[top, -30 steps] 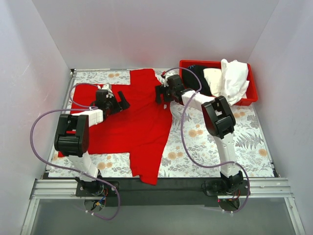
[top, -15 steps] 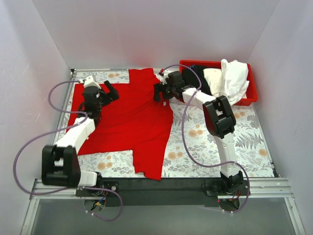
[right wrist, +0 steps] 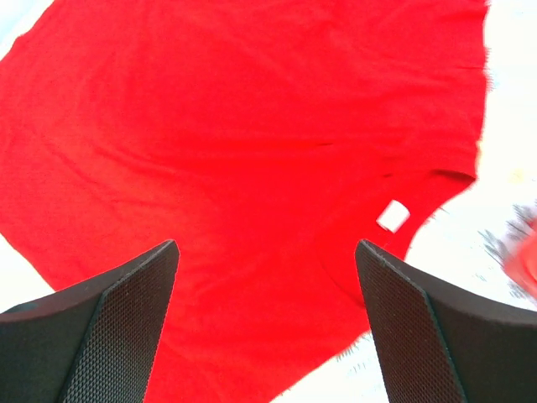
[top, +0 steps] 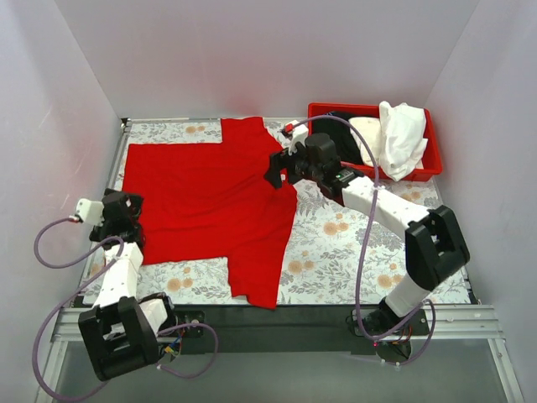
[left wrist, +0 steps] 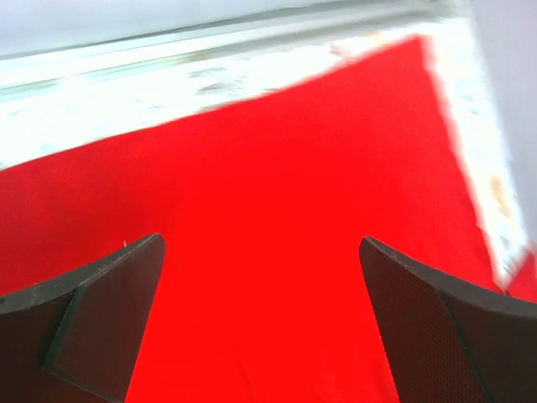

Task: Fold and stack the t-shirts
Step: Flatten the tshirt out, then fold the tshirt

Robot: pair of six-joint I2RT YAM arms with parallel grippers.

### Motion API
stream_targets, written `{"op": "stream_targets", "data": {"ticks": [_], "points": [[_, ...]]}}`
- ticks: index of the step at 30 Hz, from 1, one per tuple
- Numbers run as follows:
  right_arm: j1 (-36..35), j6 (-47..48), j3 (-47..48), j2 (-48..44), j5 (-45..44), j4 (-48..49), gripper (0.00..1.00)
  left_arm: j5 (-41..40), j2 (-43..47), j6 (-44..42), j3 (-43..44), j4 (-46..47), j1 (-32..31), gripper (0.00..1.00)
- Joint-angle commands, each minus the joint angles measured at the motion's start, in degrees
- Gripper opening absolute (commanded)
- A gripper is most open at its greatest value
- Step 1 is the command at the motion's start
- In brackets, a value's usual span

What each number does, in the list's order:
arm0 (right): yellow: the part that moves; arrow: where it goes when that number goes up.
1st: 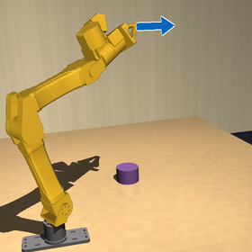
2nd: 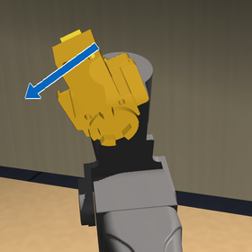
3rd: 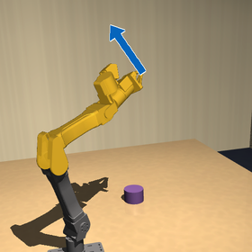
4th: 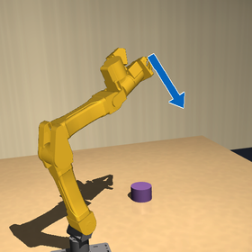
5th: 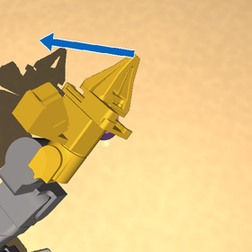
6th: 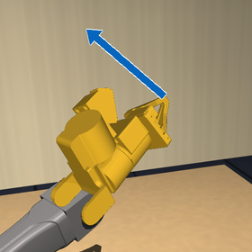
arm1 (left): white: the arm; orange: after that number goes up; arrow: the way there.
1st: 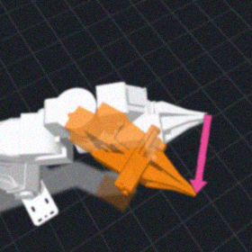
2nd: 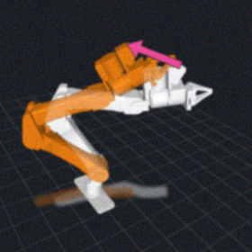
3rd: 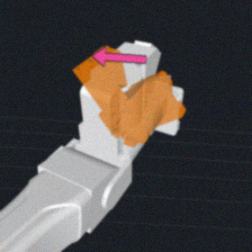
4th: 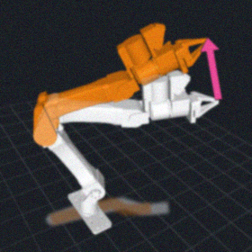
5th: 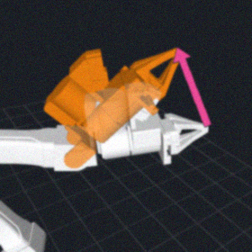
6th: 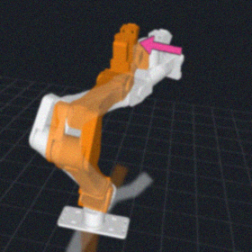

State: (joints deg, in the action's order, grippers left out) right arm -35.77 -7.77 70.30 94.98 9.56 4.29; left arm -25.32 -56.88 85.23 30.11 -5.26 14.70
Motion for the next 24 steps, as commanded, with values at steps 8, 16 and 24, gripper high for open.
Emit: {"op": "stream_targets", "data": {"ticks": [8, 16, 24], "points": [[0.1, 0.7, -2.3, -6.5, -5.9, 0.5, 0.8, -2.2, 4.7, 11.5, -4.8, -11.6, 12.5, 0.94], [0.1, 0.4, -2.2, -6.2, -4.4, 0.0, 0.8, -7.5, 7.7, 16.3, -6.6, -16.9, 15.1, 0.89], [1.8, 0.5, -3.9, -9.8, -3.9, -0.1, 0.8, -1.1, 1.2, 14.6, -6.3, -10.8, 25.9, 0.83]]}}
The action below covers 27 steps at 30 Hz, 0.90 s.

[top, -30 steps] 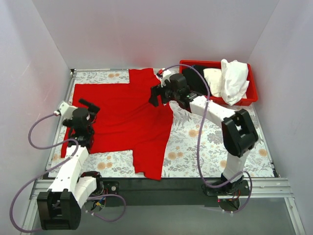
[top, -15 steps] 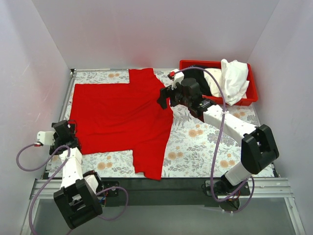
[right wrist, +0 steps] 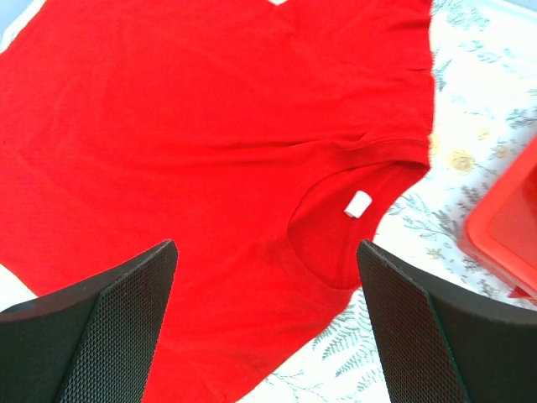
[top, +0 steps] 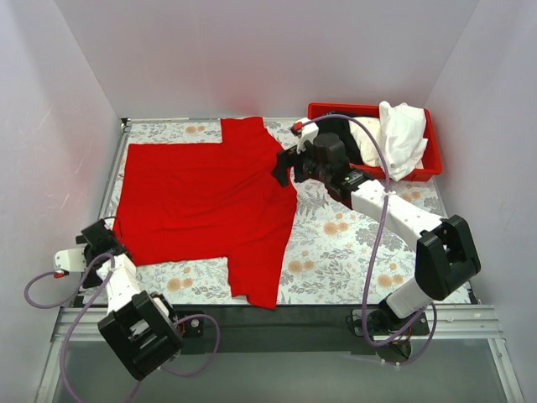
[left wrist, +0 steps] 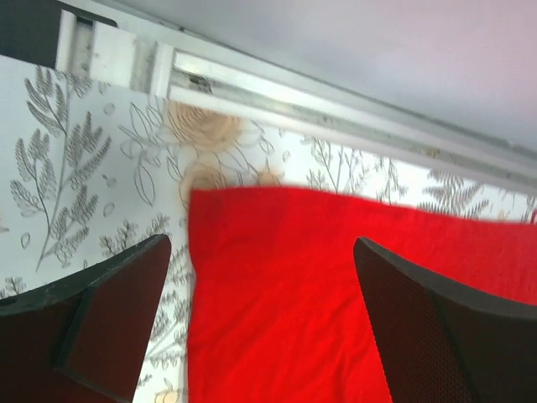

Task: Fold and stack the t-shirts
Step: Fold the tshirt

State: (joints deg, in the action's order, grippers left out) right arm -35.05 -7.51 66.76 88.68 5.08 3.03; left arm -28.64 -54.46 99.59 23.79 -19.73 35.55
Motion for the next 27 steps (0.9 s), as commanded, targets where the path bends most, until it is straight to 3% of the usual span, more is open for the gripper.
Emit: {"op": "stream_targets", "data": {"ticks": [1, 9, 27], "points": [[1.4, 0.2, -0.5, -3.9, 0.5, 1.3, 0.8, 4.6, -1.9, -0.2, -0.1, 4.3, 6.4, 0.83], [2.7, 0.1, -0.6, -4.0, 1.3, 1.4, 0.8, 5.2, -3.4, -1.3, 0.4, 6.1, 9.6, 0.7], [2.7, -0.5, -2.5, -7.2, 1.1, 1.4, 0.81, 6.2, -6.2, -5.3, 0.5, 5.8, 7.2, 0.66]]}}
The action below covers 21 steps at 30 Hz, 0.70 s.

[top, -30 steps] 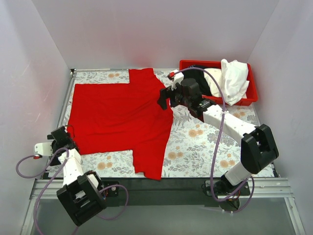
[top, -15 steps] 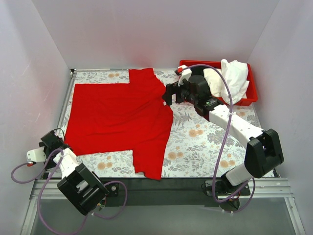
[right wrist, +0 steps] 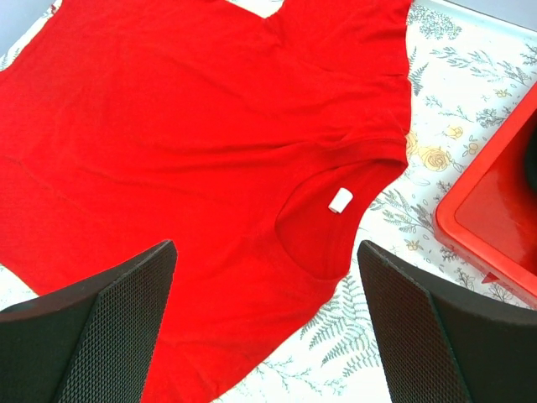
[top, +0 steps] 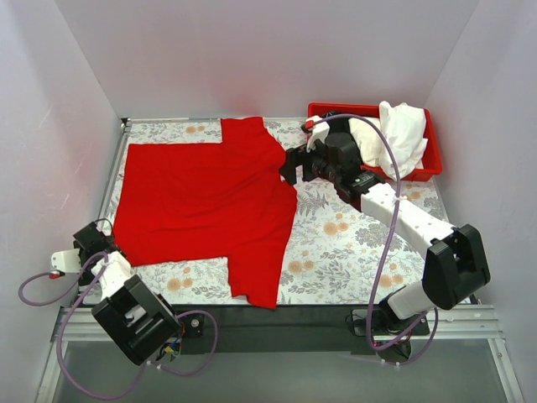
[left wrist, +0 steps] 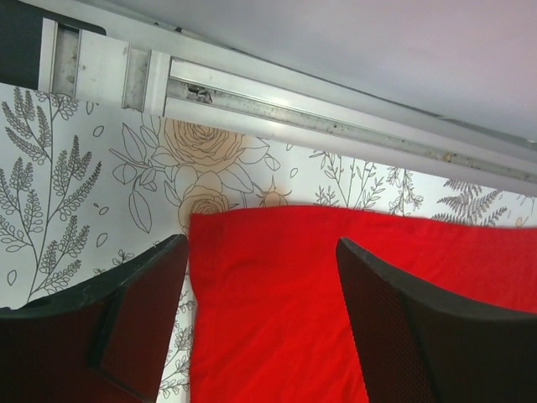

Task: Fold and stack the t-shirts
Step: Fold the tshirt

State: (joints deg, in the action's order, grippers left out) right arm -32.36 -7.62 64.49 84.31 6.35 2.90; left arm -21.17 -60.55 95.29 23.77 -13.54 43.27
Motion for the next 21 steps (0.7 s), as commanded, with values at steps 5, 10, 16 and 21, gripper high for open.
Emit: {"op": "stream_targets", "data": {"ticks": [5, 10, 16, 21], "points": [[0.4, -0.5, -0.5, -3.5, 0.2, 1.5, 0.81, -1.5, -1.1, -0.6, 0.1, -0.9, -1.3, 0.64], [1.1, -0.6, -1.1, -4.2, 0.2, 1.5, 0.82, -2.0, -1.0, 0.0, -0.5, -1.0, -1.6, 0.59], [2.4, -1.0, -1.8, -5.0, 0.5, 1.7, 0.82, -2.8, -1.8, 0.1, -0.4, -1.5, -2.2, 0.58], [3.1, -1.3, -2.3, -5.3, 1.5, 1.9, 0.82, -3.8, -0.4, 0.7, -1.1, -2.0, -2.9, 0.58]]}}
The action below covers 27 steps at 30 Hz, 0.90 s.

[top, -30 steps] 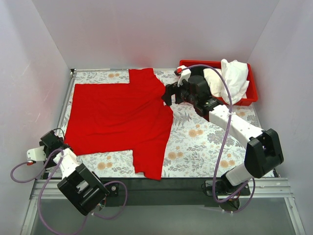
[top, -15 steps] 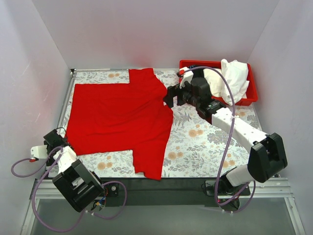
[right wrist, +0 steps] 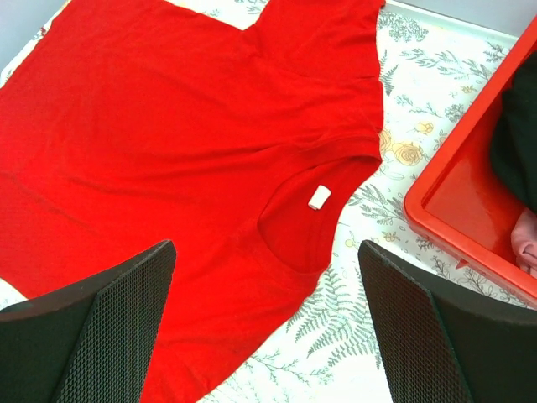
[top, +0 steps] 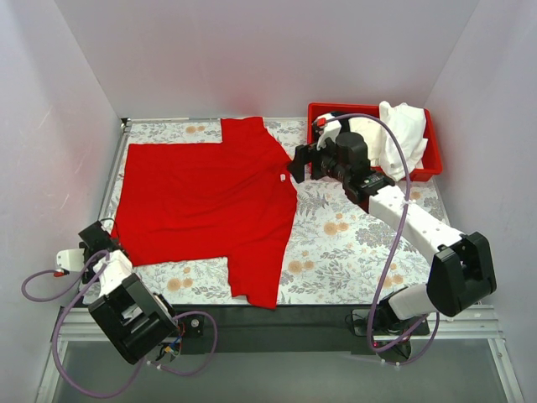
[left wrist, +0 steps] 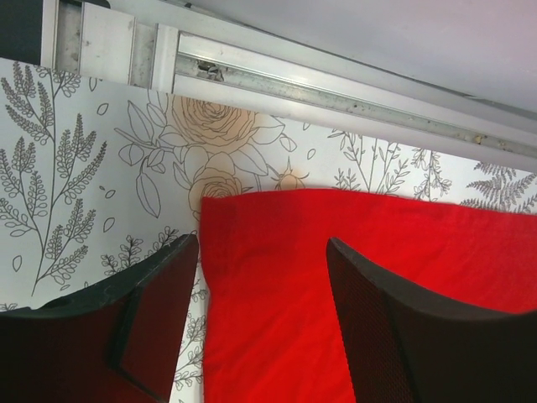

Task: Fold and stack the t-shirts
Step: Fold the tshirt

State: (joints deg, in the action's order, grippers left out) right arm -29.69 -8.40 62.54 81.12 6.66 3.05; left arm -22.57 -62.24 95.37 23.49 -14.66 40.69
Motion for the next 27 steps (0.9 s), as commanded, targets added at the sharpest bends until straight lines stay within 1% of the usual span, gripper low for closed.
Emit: {"op": "stream_targets", "data": {"ticks": [1, 8, 11, 17, 19, 20, 21, 22, 23, 27], "points": [[0.6, -0.6, -0.5, -2.3, 1.3, 1.8, 0.82, -2.6, 0.6, 0.7, -0.7, -0.8, -0.3, 0.58], [2.4, -1.0, -1.4, -3.3, 2.0, 2.3, 0.82, -2.6, -4.2, 0.9, 0.2, -0.6, -0.3, 0.57], [3.1, -1.2, -1.9, -3.6, 2.3, 2.7, 0.82, -2.7, -3.3, 0.7, 0.3, -0.3, -0.3, 0.49], [3.9, -1.4, -2.3, -3.9, 2.8, 2.9, 0.82, -2.9, -4.2, -0.3, 0.9, 0.2, -0.3, 0.46], [4.1, -1.4, -2.4, -3.8, 2.9, 3.0, 0.82, -2.7, -4.6, -0.3, 0.9, 0.5, -0.3, 0.4], [4.2, -1.4, -2.5, -3.8, 3.0, 3.1, 0.82, -2.6, -4.6, -0.3, 0.8, 0.6, -0.3, 0.25], [4.5, -1.5, -2.5, -3.7, 3.1, 3.1, 0.82, -2.7, -4.4, -0.4, 0.6, 0.6, -0.3, 0.17], [4.5, -1.5, -2.6, -3.5, 3.1, 3.1, 0.82, -2.4, -3.4, -0.4, 0.4, 0.6, -0.3, 0.07], [4.6, -1.6, -2.7, -3.5, 3.1, 3.2, 0.82, -2.2, -2.7, -0.5, 0.3, 0.6, -0.3, 0.0], [4.6, -1.6, -2.8, -3.3, 3.5, 3.0, 0.82, 0.6, 2.2, -1.3, 0.3, 0.2, -0.5, 0.0]]}}
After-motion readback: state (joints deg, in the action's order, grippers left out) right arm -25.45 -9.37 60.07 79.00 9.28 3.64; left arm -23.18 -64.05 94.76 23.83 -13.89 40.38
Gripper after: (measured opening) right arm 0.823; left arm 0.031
